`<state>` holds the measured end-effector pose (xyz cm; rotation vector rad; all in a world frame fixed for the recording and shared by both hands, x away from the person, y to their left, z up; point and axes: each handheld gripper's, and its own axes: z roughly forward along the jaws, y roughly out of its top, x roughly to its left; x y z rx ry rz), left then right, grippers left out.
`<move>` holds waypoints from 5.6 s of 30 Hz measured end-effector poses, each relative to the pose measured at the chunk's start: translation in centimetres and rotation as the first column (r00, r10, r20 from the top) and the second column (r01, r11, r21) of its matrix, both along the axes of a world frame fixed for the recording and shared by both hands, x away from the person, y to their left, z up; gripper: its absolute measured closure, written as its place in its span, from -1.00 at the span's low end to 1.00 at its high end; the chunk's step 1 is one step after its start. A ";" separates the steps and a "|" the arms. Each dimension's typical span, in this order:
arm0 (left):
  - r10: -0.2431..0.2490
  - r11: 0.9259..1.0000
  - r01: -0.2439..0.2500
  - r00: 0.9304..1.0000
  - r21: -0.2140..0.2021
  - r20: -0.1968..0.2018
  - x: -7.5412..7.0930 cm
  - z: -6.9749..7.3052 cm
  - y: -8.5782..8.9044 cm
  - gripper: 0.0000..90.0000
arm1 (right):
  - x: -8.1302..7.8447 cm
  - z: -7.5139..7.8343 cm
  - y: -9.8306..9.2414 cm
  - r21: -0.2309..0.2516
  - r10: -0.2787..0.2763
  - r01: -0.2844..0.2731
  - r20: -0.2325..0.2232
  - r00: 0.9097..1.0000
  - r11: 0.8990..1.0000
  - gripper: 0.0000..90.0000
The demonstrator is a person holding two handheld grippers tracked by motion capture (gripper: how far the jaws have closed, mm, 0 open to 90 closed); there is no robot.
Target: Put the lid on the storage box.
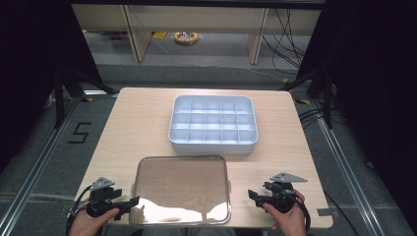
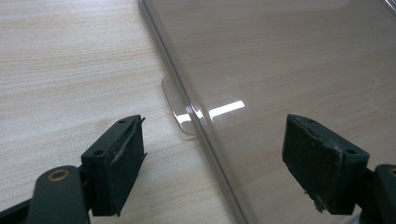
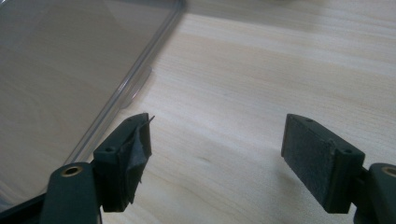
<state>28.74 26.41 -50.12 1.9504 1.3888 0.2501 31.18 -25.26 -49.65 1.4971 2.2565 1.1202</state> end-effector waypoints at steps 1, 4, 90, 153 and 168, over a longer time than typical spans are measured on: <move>0.000 1.000 0.000 1.000 0.000 0.000 0.0 0.0 0.0 -0.55 | 0.0 0.0 0.0 0.000 0.002 -0.002 0.001 1.000 1.000 -0.44; 0.001 1.000 -0.001 1.000 -0.001 0.000 0.0 0.0 0.0 -0.55 | 0.0 0.0 0.0 0.004 0.001 -0.001 0.000 1.000 1.000 -0.43; 0.019 0.996 -0.021 0.999 -0.085 -0.026 1.5 -1.1 0.3 -0.41 | 1.3 -0.2 6.2 0.480 0.082 -0.019 -0.112 0.990 0.877 0.61; 0.059 0.988 -0.037 0.988 -0.153 0.144 13.4 11.2 -7.7 0.54 | 10.2 13.0 0.0 0.270 -0.146 0.139 0.006 0.989 0.953 0.56; 0.127 0.979 -0.105 0.985 -0.173 0.118 19.4 12.9 -8.6 0.51 | 14.7 13.4 0.2 0.309 -0.217 0.250 -0.136 0.967 0.918 0.55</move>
